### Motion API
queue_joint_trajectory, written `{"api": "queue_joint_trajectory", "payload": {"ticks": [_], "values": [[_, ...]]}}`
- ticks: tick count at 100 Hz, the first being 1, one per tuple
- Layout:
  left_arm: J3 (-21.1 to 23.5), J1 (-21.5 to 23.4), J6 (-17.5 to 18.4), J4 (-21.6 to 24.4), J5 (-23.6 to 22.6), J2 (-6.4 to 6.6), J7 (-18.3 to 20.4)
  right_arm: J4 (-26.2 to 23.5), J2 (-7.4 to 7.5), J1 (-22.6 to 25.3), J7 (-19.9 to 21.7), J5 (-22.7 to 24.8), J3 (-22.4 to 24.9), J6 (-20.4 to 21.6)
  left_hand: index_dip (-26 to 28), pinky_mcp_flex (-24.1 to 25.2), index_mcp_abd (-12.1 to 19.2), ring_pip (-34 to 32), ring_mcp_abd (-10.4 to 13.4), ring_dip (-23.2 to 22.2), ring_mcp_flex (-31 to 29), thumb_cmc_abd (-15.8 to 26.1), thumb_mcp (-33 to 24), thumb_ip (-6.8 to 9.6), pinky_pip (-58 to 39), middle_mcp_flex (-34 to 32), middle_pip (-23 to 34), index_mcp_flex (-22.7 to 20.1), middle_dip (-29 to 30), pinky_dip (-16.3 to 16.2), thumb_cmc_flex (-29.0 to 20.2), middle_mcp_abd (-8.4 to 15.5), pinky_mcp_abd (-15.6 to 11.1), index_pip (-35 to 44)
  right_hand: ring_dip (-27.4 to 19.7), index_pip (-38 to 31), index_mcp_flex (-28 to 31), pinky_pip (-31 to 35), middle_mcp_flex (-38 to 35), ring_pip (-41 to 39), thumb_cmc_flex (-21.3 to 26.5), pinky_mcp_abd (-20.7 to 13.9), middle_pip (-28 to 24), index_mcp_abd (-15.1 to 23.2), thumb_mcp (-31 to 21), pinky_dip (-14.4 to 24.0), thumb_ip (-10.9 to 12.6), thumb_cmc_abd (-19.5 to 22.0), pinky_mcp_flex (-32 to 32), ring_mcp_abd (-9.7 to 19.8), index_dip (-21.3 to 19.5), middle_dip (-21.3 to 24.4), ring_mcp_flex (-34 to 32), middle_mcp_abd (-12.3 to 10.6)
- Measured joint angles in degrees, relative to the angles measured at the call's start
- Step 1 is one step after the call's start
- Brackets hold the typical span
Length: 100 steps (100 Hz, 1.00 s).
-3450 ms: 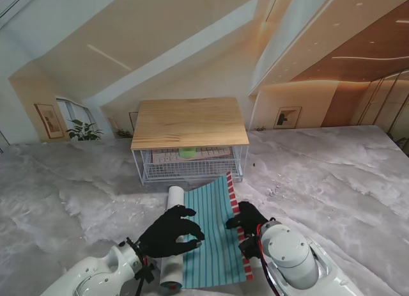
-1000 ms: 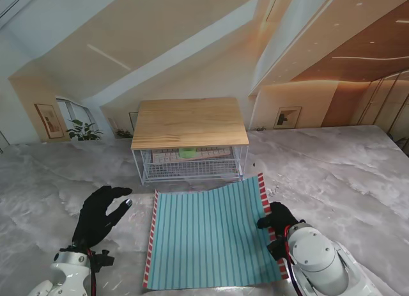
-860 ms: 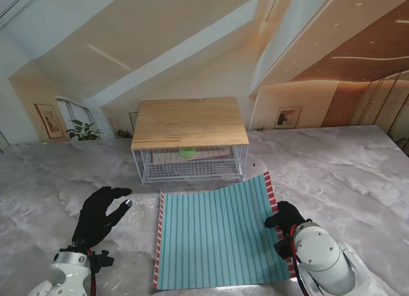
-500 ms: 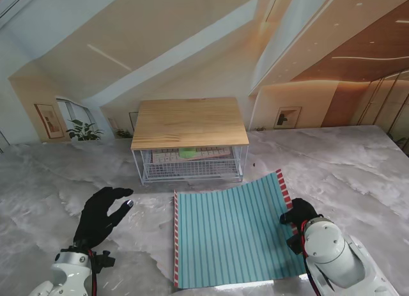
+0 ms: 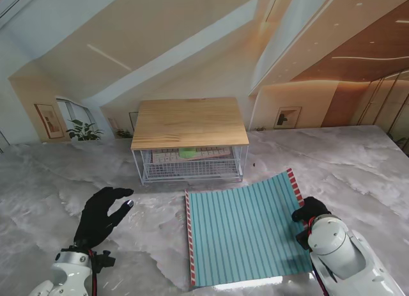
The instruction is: Unroll the mouse pad and set up the keyboard and mouse from the tabletop organizer
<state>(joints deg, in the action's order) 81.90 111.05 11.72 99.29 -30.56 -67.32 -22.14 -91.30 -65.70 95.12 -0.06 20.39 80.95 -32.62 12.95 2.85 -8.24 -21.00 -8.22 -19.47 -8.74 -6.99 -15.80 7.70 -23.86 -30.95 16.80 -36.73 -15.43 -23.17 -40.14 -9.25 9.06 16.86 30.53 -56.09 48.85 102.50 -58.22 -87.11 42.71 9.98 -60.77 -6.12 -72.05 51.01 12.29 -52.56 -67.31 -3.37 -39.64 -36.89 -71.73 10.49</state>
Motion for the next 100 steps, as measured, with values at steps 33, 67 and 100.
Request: {"api": "queue_joint_trajectory", "payload": {"ticks": [33,67,100], "values": [[-0.07,-0.13,0.24,-0.2,0.15,0.0,0.06,2.41,-0.2,-0.63,-1.43,2.06,-0.11,-0.67,0.0,0.01,-0.01,0.15,0.01,0.0,0.6,0.0,0.29,0.0,0.0,0.0,0.0,0.0,0.0,0.0,-0.01,0.0,0.0,0.0,-0.19,0.0,0.01,0.0,0.0,0.0,-0.03,0.0,0.0,0.13,0.0,0.0,0.0,-0.19,0.0,0.0,0.11,0.0,0.0,-0.01],[-0.43,-0.23,0.23,-0.32,0.42,0.01,0.09,5.16,-1.45,-1.1,-7.39,0.76,0.94,1.25,0.0,0.01,-0.03,0.15,0.01,0.0,0.6,0.0,0.29,0.0,0.05,0.0,0.0,0.0,0.0,0.0,-0.01,0.0,0.0,0.0,1.6,-0.02,-4.79,-3.06,10.84,6.53,-3.67,1.22,-0.03,4.1,3.86,-2.72,-10.11,5.65,12.76,-2.84,12.72,8.5,12.31,3.13],[-0.62,-0.31,0.34,-0.49,0.48,0.01,0.1,6.2,-1.6,-0.42,-9.74,2.99,0.75,7.97,0.0,0.01,-0.02,0.15,0.01,0.0,0.6,0.0,0.57,0.0,0.52,0.0,0.0,0.0,0.01,0.0,-0.02,0.0,0.0,-0.01,0.23,17.16,-18.26,-21.38,39.47,35.14,-14.74,1.55,12.69,11.3,13.05,-1.48,-9.73,12.39,54.31,-3.03,9.97,13.63,46.79,-3.64]]}}
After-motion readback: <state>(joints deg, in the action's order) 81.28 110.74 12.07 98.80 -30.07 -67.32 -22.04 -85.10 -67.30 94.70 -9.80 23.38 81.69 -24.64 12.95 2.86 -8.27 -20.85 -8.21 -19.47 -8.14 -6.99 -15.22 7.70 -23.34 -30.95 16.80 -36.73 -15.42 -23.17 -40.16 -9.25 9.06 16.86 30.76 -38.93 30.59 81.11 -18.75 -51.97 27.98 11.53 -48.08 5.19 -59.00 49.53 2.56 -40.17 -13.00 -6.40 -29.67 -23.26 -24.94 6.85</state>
